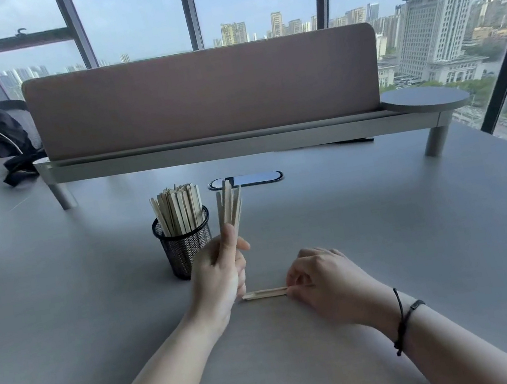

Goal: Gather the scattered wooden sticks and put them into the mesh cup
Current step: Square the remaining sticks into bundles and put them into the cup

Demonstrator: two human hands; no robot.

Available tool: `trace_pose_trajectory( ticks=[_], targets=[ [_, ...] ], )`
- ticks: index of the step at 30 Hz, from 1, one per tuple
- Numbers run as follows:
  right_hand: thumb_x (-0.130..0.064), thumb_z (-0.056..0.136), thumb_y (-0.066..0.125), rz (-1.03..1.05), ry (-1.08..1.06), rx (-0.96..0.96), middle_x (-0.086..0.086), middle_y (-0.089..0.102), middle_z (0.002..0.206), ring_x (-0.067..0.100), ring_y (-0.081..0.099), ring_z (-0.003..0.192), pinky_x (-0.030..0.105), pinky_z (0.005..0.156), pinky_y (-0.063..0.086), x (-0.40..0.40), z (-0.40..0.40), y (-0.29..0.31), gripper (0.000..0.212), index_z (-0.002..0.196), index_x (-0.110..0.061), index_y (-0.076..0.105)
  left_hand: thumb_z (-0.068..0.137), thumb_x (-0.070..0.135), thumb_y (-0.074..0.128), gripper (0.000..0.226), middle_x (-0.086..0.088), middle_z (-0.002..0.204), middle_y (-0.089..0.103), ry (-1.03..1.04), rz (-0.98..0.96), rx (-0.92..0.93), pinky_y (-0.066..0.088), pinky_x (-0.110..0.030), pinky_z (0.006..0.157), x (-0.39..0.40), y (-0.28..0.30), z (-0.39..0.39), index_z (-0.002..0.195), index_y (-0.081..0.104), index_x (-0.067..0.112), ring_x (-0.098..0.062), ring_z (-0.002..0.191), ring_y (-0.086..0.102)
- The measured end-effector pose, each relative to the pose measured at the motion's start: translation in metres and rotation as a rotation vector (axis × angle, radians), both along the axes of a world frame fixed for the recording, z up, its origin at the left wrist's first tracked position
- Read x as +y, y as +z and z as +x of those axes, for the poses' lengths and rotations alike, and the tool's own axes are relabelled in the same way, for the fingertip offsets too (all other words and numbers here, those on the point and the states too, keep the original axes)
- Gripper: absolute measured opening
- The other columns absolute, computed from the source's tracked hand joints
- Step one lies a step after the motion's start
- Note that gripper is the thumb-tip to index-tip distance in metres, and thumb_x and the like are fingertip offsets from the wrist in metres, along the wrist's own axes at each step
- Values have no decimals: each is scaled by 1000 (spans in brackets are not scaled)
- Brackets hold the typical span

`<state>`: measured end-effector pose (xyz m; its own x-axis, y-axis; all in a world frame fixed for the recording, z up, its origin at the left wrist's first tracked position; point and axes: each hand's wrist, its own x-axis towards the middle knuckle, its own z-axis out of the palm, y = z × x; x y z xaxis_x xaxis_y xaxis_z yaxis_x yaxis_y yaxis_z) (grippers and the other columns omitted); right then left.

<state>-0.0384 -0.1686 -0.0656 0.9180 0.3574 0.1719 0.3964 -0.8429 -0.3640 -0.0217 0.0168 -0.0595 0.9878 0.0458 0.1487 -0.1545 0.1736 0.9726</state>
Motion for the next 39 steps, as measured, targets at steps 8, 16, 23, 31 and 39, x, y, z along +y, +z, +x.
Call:
trace_pose_trajectory(
  ticks=[8, 16, 23, 31, 39],
  targets=[
    [-34, 99, 41, -163, -33, -91, 3, 61, 105, 32, 62, 94, 39, 75, 50, 10, 1, -1, 26, 100, -18, 62, 84, 50, 68, 53, 11, 40, 27, 63, 134, -81, 22, -19, 42, 5, -4, 1, 48, 35, 29, -9, 32, 24],
    [-32, 97, 44, -112, -95, -99, 0, 60, 110, 24, 58, 107, 35, 85, 42, 6, 0, -4, 22, 104, -24, 62, 96, 30, 65, 56, 6, 44, 23, 134, 105, -7, 19, -25, 43, 6, -4, 3, 58, 25, 21, -14, 39, 21],
    [-35, 101, 40, -157, -105, -127, 1, 57, 112, 25, 56, 108, 36, 89, 40, -2, -2, -7, 23, 107, -24, 58, 95, 38, 64, 65, 3, 36, 34, 141, 226, -68, 35, -38, 51, 5, -7, 2, 40, 33, 23, -21, 38, 36],
    [-37, 99, 42, -161, -88, -75, 2, 57, 113, 25, 55, 111, 36, 92, 40, 0, -4, -1, 25, 108, -21, 59, 97, 32, 64, 62, 0, 40, 34, 164, 232, -70, 32, -38, 51, 5, -7, 3, 46, 31, 23, -20, 38, 33],
    [-31, 102, 40, 26, -102, -119, 3, 63, 88, 31, 58, 80, 39, 68, 42, -5, -5, -2, 16, 99, -18, 48, 97, 27, 65, 52, 2, 44, 30, 185, 141, -46, 27, -32, 47, 6, -6, 3, 58, 31, 20, -17, 38, 28]
  ],
)
